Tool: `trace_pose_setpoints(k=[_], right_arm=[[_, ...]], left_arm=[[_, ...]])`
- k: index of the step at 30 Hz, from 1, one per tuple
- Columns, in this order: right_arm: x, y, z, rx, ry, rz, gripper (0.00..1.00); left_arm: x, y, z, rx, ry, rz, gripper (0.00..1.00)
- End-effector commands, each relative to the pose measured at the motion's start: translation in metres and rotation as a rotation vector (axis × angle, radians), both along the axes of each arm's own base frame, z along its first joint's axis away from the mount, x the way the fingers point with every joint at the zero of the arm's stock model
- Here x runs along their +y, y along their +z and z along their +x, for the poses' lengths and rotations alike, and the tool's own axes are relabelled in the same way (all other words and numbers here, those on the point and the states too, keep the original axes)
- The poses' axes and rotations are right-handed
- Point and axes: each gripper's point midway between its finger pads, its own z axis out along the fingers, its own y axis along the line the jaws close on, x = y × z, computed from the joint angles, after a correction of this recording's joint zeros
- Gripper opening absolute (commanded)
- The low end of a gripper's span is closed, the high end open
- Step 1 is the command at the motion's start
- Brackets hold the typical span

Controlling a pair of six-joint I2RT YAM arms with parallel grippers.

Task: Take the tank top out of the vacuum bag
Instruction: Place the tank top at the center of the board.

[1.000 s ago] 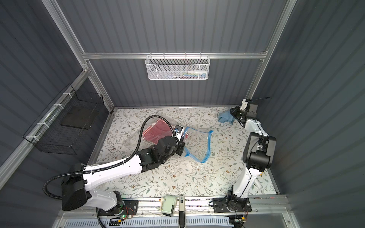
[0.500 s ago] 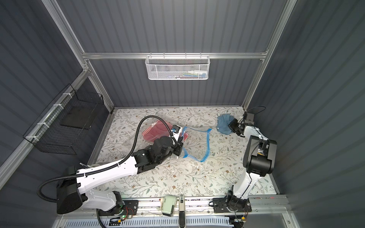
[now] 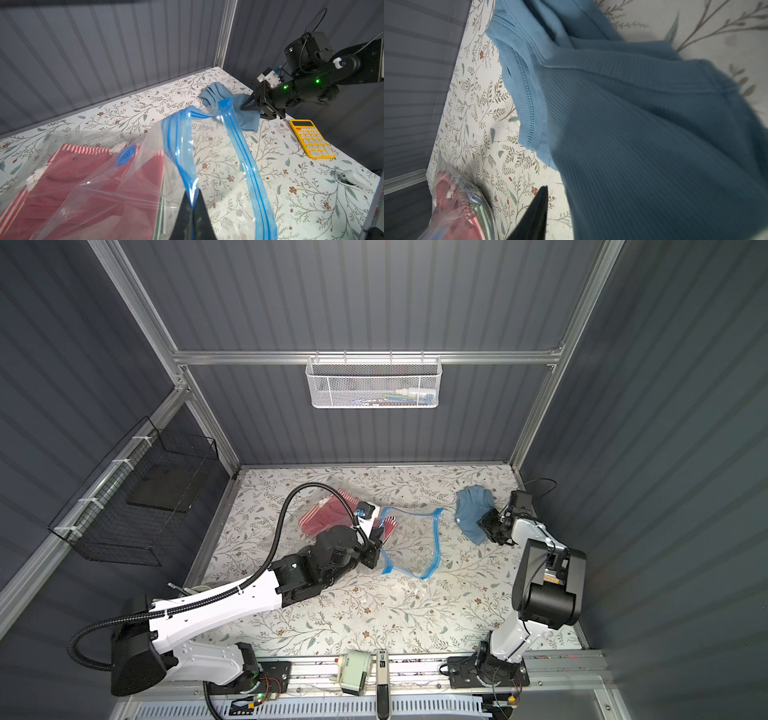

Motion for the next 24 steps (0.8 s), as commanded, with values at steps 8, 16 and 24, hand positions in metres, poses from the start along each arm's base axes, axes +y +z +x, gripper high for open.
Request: trace_pose_setpoints(k=[8,16,24], right_arm=[[0.002,0.04,-0.095,0.025,-0.05,-0.172,0.63],[0.019,0.042,-0.017,0.097,0.176,-0.279,0.65],[0.026,0.021,0.044,0.166,0.319,-0.561,0.65]], left_arm=[[0.008,0.012,0.0,-0.015,0.006,-0.008,0.0],[0.014,0.021,0.003,-0.024,0.042,-0.008,0.0],[0.032,0.024,0.004,-0.05,0.087,0.035,0.0]])
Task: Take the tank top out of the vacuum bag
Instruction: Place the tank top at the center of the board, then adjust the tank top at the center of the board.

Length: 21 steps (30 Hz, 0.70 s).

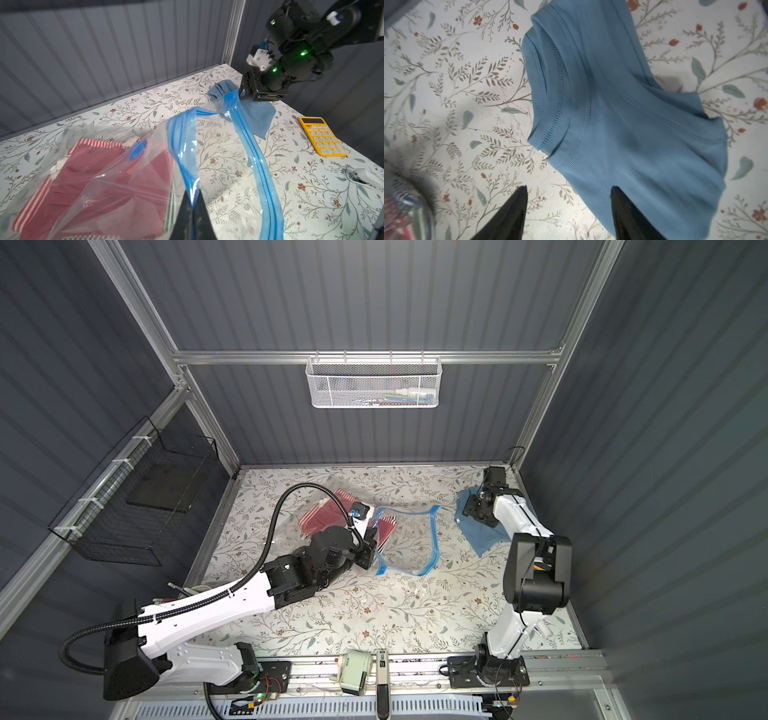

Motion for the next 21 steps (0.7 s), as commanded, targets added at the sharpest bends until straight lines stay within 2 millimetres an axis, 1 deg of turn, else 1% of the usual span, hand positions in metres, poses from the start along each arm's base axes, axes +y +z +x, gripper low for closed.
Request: trace_pose_setpoints(k=[1,3,6,9,13,15,17,18,19,21], right_arm=[[-0.005,-0.006,0.009,0.056,0.065,-0.162,0.65],[-0.004,-0.013,0.016,0.089,0.095,-0.219,0.63],[0.001,-0.029,0.016,0.164,0.142,-0.262,0.63],[0.005,-0.04,0.016,0.196,0.172,-0.326,0.63],[0.006,-0.057,0.016,0.237,0.179,-0.332,0.62],[0.004,-0.065,0.017,0.27,0.181,-0.339,0.54],[0.004,-0.07,0.017,0.285,0.187,-0.339,0.52],[0.005,-0.074,0.017,0.29,0.19,-0.336,0.49],[0.005,-0.075,0.018,0.291,0.191,-0.335,0.44],[0.005,-0.078,0.02,0.294,0.193,-0.323,0.29]], left_arm=[[0.013,0.019,0.005,-0.044,0.04,0.003,0.0],[0.013,0.02,0.005,-0.047,0.043,0.005,0.0],[0.013,0.017,0.007,-0.047,0.049,0.004,0.0],[0.01,0.015,0.007,-0.044,0.044,-0.001,0.0],[0.007,0.015,0.007,-0.042,0.037,-0.005,0.0],[0.008,0.015,0.007,-0.043,0.037,-0.002,0.0],[0.009,0.017,0.007,-0.045,0.039,-0.003,0.0],[0.009,0.017,0.006,-0.045,0.039,-0.003,0.0],[0.01,0.018,0.006,-0.046,0.041,-0.006,0.0],[0.012,0.018,0.006,-0.043,0.044,-0.01,0.0]])
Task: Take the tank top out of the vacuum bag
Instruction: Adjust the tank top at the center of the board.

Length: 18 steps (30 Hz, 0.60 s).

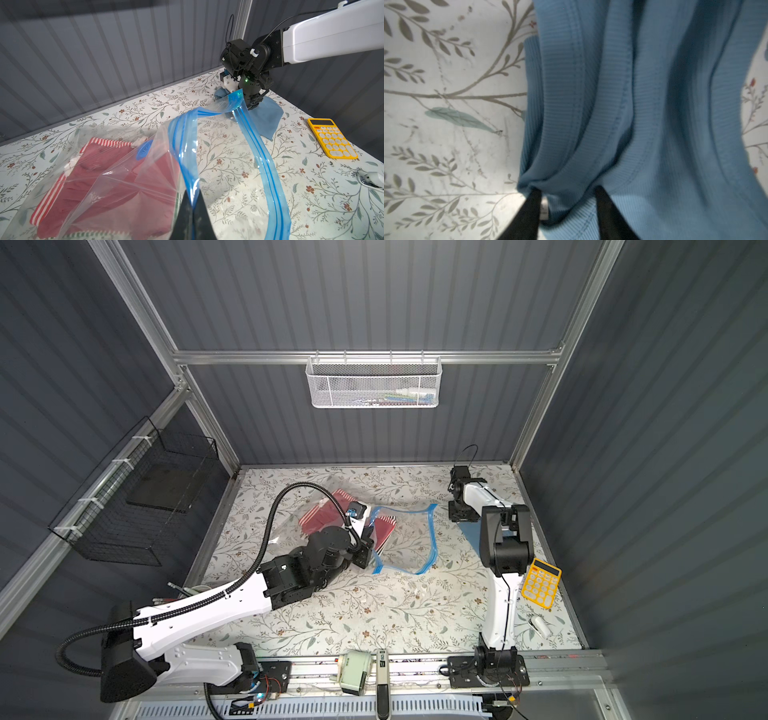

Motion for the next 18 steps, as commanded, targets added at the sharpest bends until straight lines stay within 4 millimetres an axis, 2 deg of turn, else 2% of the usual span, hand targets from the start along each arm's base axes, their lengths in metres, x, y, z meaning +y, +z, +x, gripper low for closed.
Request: trace_pose_setpoints(k=[1,4,9,14,18], right_arm=[[-0.005,-0.009,-0.005,0.05,0.006,-0.013,0.21],[-0.004,-0.011,-0.001,0.044,-0.005,0.033,0.0],[-0.006,0.001,0.004,-0.038,-0.044,0.142,0.0],[-0.01,0.038,0.009,-0.175,-0.068,0.28,0.0],[-0.003,0.066,0.013,-0.256,-0.071,0.414,0.0]], left_arm=[[0.008,0.016,0.003,-0.028,0.026,-0.026,0.0],[0.01,0.016,0.002,-0.024,0.028,-0.029,0.0],[0.014,0.017,0.001,-0.021,0.033,-0.03,0.0],[0.013,0.016,0.002,-0.019,0.035,-0.027,0.0],[0.01,0.012,0.002,-0.011,0.03,-0.031,0.0]])
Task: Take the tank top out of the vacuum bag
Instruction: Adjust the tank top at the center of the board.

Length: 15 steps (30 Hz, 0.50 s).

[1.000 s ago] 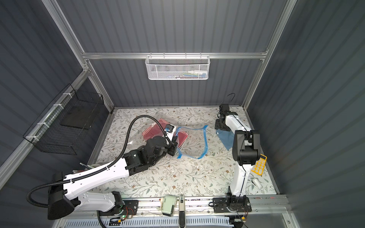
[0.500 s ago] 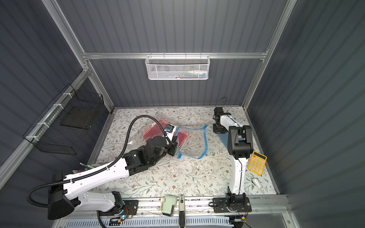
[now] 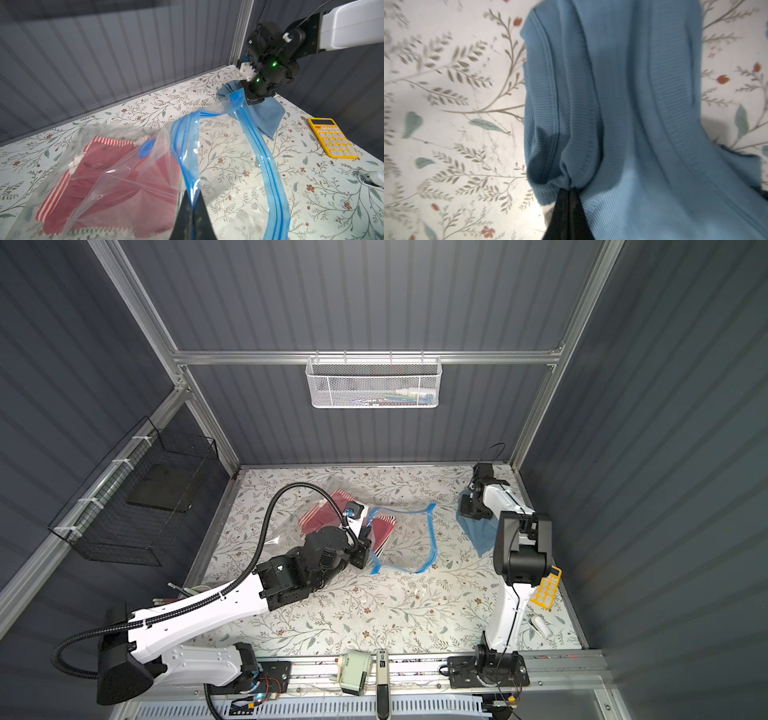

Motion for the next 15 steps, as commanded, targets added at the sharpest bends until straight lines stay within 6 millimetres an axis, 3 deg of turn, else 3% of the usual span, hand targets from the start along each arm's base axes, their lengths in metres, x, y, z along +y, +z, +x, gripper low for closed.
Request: trace_pose_setpoints(k=[1,4,7,9,15], right_arm=[[0.016,0.03,0.014,-0.11,0.014,0.148,0.0],[0.026,0.031,0.019,-0.108,0.023,0.206,0.0],[0.026,0.011,0.021,-0.044,0.012,0.193,0.03],[0.023,-0.004,0.017,-0.01,0.009,0.145,0.29],[0.025,-0.032,0.008,0.072,0.057,0.026,0.54]], left_arm=[[0.004,0.008,0.004,-0.008,0.025,-0.032,0.0],[0.004,0.007,0.004,-0.006,0.026,-0.031,0.0],[0.004,0.007,0.004,-0.006,0.026,-0.032,0.0],[0.004,0.007,0.004,-0.003,0.027,-0.034,0.0],[0.006,0.004,0.004,-0.002,0.034,-0.023,0.0]])
